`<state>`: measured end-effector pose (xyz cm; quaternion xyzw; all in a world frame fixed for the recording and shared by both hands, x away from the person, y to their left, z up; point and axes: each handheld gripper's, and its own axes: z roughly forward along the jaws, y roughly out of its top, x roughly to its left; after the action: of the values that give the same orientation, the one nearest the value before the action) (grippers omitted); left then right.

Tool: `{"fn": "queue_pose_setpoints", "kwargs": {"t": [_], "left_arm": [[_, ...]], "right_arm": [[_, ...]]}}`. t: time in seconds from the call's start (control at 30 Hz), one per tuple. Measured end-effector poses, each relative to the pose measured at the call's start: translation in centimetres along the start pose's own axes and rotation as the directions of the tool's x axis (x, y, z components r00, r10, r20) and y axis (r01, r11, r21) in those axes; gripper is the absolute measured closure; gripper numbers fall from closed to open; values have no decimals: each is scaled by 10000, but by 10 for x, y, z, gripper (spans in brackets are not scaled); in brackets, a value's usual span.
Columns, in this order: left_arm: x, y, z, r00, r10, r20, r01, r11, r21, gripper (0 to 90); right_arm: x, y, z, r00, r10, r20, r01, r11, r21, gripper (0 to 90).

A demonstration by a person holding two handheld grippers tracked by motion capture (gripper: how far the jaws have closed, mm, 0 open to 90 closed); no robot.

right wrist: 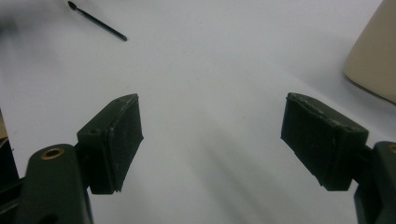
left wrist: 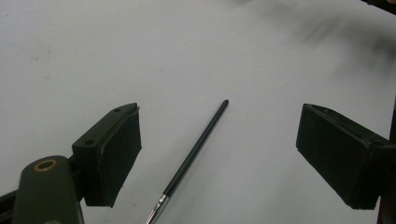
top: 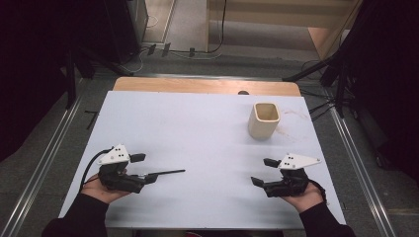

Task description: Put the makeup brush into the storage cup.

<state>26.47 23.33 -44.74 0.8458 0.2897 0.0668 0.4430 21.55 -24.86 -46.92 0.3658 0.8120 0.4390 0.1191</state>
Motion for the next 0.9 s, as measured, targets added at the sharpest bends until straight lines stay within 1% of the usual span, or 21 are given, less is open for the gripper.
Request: {"fn": "queue_pose_setpoints", "kwargs": {"t": [0.17,0.3,0.37,0.4,0.47,0.5,0.53,0.7,0.9], "left_arm": [[0,1,1,10000,34,-14,-34,10000,-2,142],[0,1,1,10000,46,-17,-46,10000,23,143],[0,1,1,10000,66,-28,-65,9999,92,142],[1,0,1,10000,49,-32,-48,9998,174,143],[2,0,1,9999,-68,-158,70,9998,177,143],[2,0,1,9999,-68,-158,70,9998,177,143],[3,0,0,9995,-263,-182,267,9994,203,143],[4,1,-1,9996,-249,-143,251,9996,151,143],[4,0,-1,9998,-166,-141,168,9997,151,143]], "right_arm": [[1,-1,-1,9999,-39,138,38,10000,63,218],[0,-1,-2,9999,-55,98,55,10000,15,218],[-2,-1,-2,9999,-31,151,30,9999,106,218],[-2,-1,-2,9999,-19,118,18,9999,156,218],[-3,-2,-1,9999,25,143,-27,9999,163,217],[-3,-2,-1,9999,25,143,-27,9999,163,217],[-3,-2,-1,9997,119,202,-119,9999,-5,215],[-5,-1,-4,9996,249,144,-244,9990,-362,215],[-6,-1,-4,9991,408,99,-404,9984,-390,216]]}}
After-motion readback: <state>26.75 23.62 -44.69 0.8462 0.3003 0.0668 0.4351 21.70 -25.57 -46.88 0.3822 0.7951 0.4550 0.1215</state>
